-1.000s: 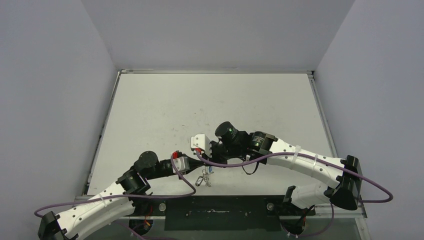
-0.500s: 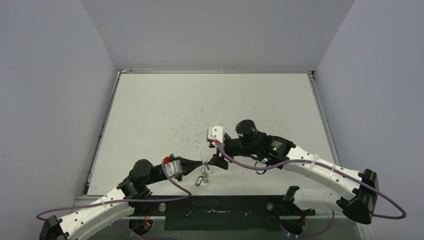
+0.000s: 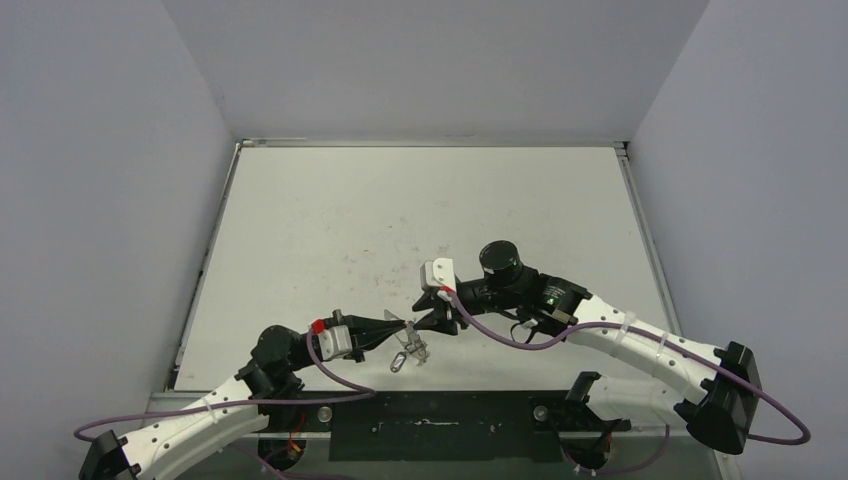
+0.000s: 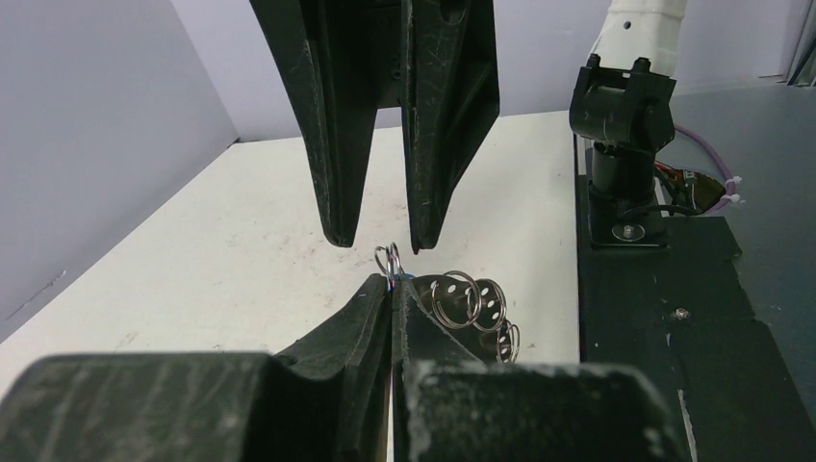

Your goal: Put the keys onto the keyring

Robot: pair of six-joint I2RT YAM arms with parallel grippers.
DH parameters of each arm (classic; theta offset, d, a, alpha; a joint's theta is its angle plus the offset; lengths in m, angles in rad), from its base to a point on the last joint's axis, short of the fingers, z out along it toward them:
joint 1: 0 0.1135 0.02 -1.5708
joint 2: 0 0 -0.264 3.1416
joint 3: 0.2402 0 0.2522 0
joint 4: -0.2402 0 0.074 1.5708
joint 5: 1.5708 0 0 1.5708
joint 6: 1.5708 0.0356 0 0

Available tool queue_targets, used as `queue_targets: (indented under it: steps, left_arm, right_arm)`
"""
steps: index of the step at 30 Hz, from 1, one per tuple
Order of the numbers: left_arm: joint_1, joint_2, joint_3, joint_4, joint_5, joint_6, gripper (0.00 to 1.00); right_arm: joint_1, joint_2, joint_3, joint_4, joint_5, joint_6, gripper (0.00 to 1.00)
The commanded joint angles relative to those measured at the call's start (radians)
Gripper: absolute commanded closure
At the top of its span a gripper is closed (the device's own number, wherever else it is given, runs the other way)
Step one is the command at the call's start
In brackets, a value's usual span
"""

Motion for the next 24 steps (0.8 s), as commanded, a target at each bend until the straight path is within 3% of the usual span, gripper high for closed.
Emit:
queue_targets:
  steps: [1,15,17,20,24]
  left_arm:
    - [-0.003,-0.006,0.008,0.088,0.021,-0.015,1.00]
    - [-0.002,-0.004,0.011,0.093,0.025,-0.017,1.00]
    - [-0.002,-0.004,0.012,0.094,0.027,-0.019,1.00]
    - [-0.001,-0.006,0.013,0.091,0.027,-0.020,1.00]
    - [-0.001,-0.010,0.015,0.078,0.024,-0.016,1.00]
  right_arm:
    - [-0.005,0.009,-0.004,0.109,-0.066,0.003,0.65]
    - [-0.004,0.046,-0.026,0.133,-0.101,-0.012,0.71]
    - [-0.005,0.052,-0.025,0.133,-0.102,-0.014,0.79]
    - [-0.004,0.057,-0.018,0.125,-0.098,-0.013,1.00]
    - [-0.006,0.042,-0.016,0.121,-0.088,-0.006,1.00]
